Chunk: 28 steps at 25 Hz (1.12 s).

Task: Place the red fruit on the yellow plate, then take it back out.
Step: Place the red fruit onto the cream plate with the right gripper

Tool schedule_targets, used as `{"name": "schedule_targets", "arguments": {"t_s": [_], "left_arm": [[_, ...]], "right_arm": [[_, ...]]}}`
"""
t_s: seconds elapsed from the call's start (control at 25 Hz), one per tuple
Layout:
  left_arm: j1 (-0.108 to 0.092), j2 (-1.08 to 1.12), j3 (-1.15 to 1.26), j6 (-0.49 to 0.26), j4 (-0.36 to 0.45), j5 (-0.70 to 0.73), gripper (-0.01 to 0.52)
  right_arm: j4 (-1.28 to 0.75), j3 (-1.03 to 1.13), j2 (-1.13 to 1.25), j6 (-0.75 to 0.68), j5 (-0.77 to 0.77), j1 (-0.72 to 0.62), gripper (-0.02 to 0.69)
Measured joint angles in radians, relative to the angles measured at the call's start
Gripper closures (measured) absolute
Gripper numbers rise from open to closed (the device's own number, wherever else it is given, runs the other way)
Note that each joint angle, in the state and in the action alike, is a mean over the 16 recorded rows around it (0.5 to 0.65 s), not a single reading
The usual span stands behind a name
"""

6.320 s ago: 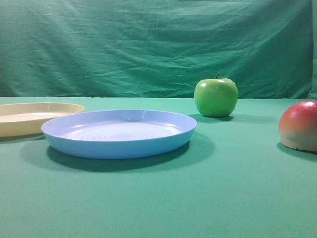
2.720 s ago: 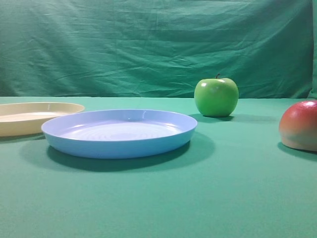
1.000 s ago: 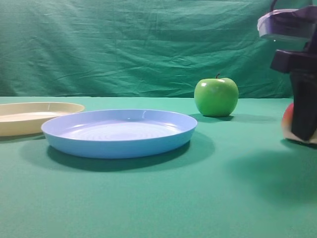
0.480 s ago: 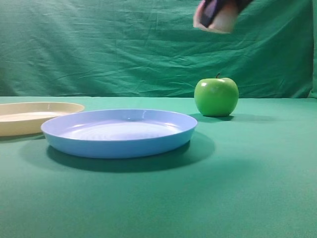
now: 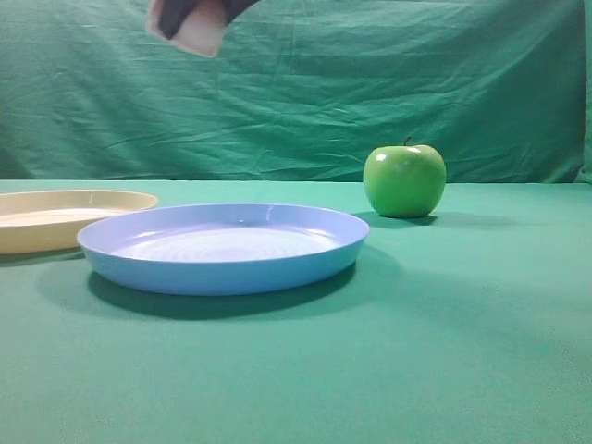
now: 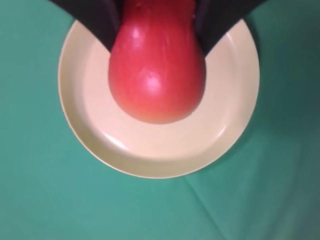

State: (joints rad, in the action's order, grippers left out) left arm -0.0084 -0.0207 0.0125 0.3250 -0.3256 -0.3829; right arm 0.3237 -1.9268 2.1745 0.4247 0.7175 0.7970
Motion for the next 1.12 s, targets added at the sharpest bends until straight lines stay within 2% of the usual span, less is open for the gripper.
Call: {"name": "schedule_targets", "arguments": {"t_s": [0.24, 0.36, 0.88, 1.0, 1.12], "left_arm": [[0.000, 0.000, 0.000, 0.000, 0.000, 0.000, 0.514], [0.000, 0.000, 0.000, 0.000, 0.000, 0.000, 0.514], [0.000, 0.000, 0.000, 0.000, 0.000, 0.000, 0.514], [0.000, 0.000, 0.000, 0.000, 0.000, 0.000, 0.514], [0.000, 0.000, 0.000, 0.000, 0.000, 0.000, 0.514]], "right_arm": [[0.030, -0.057, 0.105, 0.031, -0.065, 0.023, 0.456], [0.053, -0.065, 0.139, 0.057, -0.095, 0.026, 0.422], [0.130, -0.068, 0.172, 0.160, -0.096, 0.025, 0.083], [0.131, -0.068, 0.147, 0.162, -0.067, 0.018, 0.081], [0.130, -0.069, 0.108, 0.162, -0.026, 0.007, 0.162]]}}
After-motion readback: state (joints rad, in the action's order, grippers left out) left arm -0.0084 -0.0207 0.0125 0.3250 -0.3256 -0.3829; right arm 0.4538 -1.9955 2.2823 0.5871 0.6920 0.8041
